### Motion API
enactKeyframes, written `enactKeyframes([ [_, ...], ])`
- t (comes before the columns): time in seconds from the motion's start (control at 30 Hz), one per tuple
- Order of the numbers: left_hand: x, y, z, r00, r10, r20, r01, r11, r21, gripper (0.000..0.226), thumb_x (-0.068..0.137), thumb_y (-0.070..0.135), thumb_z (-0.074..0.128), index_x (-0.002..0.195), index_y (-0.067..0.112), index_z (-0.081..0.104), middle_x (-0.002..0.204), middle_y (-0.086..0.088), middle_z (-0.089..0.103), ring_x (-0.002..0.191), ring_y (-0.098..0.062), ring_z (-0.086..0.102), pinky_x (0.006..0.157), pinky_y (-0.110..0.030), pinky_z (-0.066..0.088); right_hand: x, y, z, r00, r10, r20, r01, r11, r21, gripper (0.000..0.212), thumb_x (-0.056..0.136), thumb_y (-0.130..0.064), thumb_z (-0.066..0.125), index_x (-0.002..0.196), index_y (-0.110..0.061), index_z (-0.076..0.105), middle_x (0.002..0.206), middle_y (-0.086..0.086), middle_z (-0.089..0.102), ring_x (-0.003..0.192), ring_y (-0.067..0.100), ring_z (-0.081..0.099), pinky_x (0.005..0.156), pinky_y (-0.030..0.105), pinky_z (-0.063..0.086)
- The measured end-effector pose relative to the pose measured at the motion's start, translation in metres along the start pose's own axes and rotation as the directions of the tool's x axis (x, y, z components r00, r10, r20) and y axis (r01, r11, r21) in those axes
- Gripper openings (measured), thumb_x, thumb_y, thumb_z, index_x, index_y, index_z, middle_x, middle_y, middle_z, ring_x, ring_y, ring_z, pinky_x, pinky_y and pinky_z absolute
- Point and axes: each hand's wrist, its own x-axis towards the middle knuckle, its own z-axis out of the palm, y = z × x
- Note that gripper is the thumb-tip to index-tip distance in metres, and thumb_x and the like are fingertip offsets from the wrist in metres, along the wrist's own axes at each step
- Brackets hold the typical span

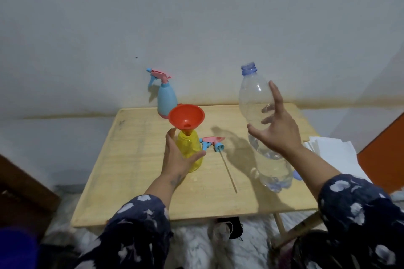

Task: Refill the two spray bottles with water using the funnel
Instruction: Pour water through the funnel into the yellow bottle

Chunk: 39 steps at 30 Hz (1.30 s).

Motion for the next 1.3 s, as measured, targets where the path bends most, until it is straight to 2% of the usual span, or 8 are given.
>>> enactKeyframes([
  [0.1, -0.001, 0.009, -0.003, 0.998, 0.04, -0.05, -0.04, 0.999, 0.017, 0.095, 0.071, 0.035, 0.085, 0.143, 0.024, 0.023, 0.15, 0.004, 0.038, 0.134, -0.017, 0.04, 0.098, -0.028, 0.036, 0.001, -0.015, -0.01, 0.982, -0.037, 0.186, 0.042, 0.999, -0.024, 0.116, 0.064, -0.034, 0.076, 0.139, -0.06, -0.008, 0.101, -0.004, 0.064, 0.072, 0.018, 0.067, 0.07, 0.039, 0.055],
  [0.2, -0.003, 0.01, -0.003, 0.996, 0.038, -0.083, -0.034, 0.998, 0.046, 0.078, 0.076, 0.032, 0.082, 0.138, 0.021, 0.036, 0.134, 0.001, 0.053, 0.122, -0.019, 0.05, 0.09, -0.025, 0.038, 0.001, -0.032, -0.018, 0.927, -0.102, 0.361, 0.124, 0.991, -0.04, 0.116, 0.062, -0.036, 0.077, 0.138, -0.063, -0.007, 0.089, -0.006, 0.066, 0.072, 0.018, 0.066, 0.073, 0.043, 0.055],
  [0.3, -0.004, 0.006, 0.001, 0.994, 0.038, -0.1, -0.034, 0.998, 0.05, 0.063, 0.077, 0.028, 0.08, 0.13, 0.021, 0.048, 0.118, 0.001, 0.059, 0.111, -0.02, 0.057, 0.083, -0.023, 0.038, 0.001, -0.048, -0.025, 0.861, -0.126, 0.493, 0.175, 0.983, -0.054, 0.114, 0.06, -0.044, 0.075, 0.135, -0.067, -0.008, 0.087, -0.005, 0.067, 0.07, 0.015, 0.064, 0.077, 0.042, 0.055],
  [0.43, -0.005, -0.001, 0.004, 0.994, 0.05, -0.101, -0.045, 0.998, 0.046, 0.065, 0.079, 0.032, 0.078, 0.135, 0.024, 0.046, 0.122, 0.001, 0.057, 0.111, -0.017, 0.055, 0.086, -0.025, 0.04, 0.003, -0.059, -0.032, 0.794, -0.114, 0.598, 0.222, 0.969, -0.111, 0.115, 0.065, -0.037, 0.078, 0.135, -0.065, -0.01, 0.088, -0.003, 0.068, 0.072, 0.012, 0.061, 0.078, 0.039, 0.054],
  [0.7, -0.012, -0.013, 0.01, 0.99, 0.069, -0.121, -0.061, 0.996, 0.068, 0.08, 0.08, 0.033, 0.077, 0.147, 0.029, 0.033, 0.14, 0.003, 0.048, 0.122, -0.016, 0.05, 0.093, -0.024, 0.038, 0.006, -0.067, -0.035, 0.716, -0.065, 0.695, 0.281, 0.938, -0.201, 0.116, 0.067, -0.034, 0.079, 0.135, -0.063, -0.01, 0.086, 0.0, 0.069, 0.08, 0.022, 0.062, 0.082, 0.041, 0.053],
  [0.93, -0.009, -0.018, 0.011, 0.99, 0.079, -0.119, -0.07, 0.994, 0.083, 0.079, 0.08, 0.031, 0.077, 0.145, 0.03, 0.033, 0.141, 0.002, 0.046, 0.123, -0.018, 0.05, 0.094, -0.025, 0.039, 0.008, -0.072, -0.037, 0.68, -0.018, 0.733, 0.273, 0.934, -0.231, 0.114, 0.064, -0.032, 0.079, 0.135, -0.063, -0.005, 0.079, 0.001, 0.069, 0.074, 0.015, 0.061, 0.078, 0.038, 0.053],
  [1.1, -0.008, -0.019, 0.011, 0.99, 0.08, -0.117, -0.071, 0.995, 0.076, 0.08, 0.079, 0.031, 0.078, 0.145, 0.03, 0.033, 0.141, 0.003, 0.047, 0.123, -0.017, 0.049, 0.099, -0.03, 0.042, 0.011, -0.076, -0.04, 0.642, 0.027, 0.766, 0.256, 0.935, -0.247, 0.113, 0.062, -0.031, 0.078, 0.132, -0.064, -0.003, 0.072, 0.005, 0.067, 0.07, 0.02, 0.061, 0.07, 0.036, 0.051],
  [1.3, -0.009, -0.018, 0.011, 0.993, 0.067, -0.1, -0.06, 0.996, 0.073, 0.079, 0.081, 0.031, 0.076, 0.145, 0.034, 0.03, 0.14, 0.005, 0.046, 0.123, -0.017, 0.05, 0.098, -0.03, 0.042, 0.013, -0.087, -0.048, 0.617, 0.085, 0.782, 0.268, 0.912, -0.31, 0.112, 0.063, -0.029, 0.079, 0.136, -0.061, 0.002, 0.06, -0.002, 0.059, 0.06, 0.018, 0.059, 0.06, 0.031, 0.047],
])
